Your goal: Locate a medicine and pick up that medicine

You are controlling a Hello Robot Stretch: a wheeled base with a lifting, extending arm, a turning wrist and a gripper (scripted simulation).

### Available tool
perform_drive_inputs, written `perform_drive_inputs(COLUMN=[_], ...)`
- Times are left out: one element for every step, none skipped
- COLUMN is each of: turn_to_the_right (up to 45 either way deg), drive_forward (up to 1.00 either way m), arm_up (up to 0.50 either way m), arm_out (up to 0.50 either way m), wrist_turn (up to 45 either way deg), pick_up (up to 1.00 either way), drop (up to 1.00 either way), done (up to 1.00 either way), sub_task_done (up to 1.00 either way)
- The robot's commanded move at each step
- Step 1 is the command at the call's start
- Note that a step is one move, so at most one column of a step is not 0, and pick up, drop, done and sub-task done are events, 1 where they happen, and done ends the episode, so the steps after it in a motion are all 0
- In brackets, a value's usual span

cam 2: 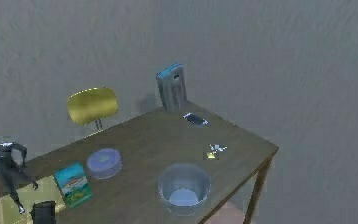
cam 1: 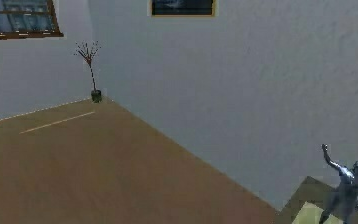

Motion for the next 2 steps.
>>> perform_drive_inputs(turn_to_the_right=[-27.0,0.0], drive_forward=[0.0,0.0], arm_up=[0.0,0.5], arm_out=[0.0,0.0], wrist_turn=[0.0,0.0], pick_up=[0.0,0.0], drop=[0.0,0.0], done=[0.0,0.0], sub_task_done=[0.0,0.0])
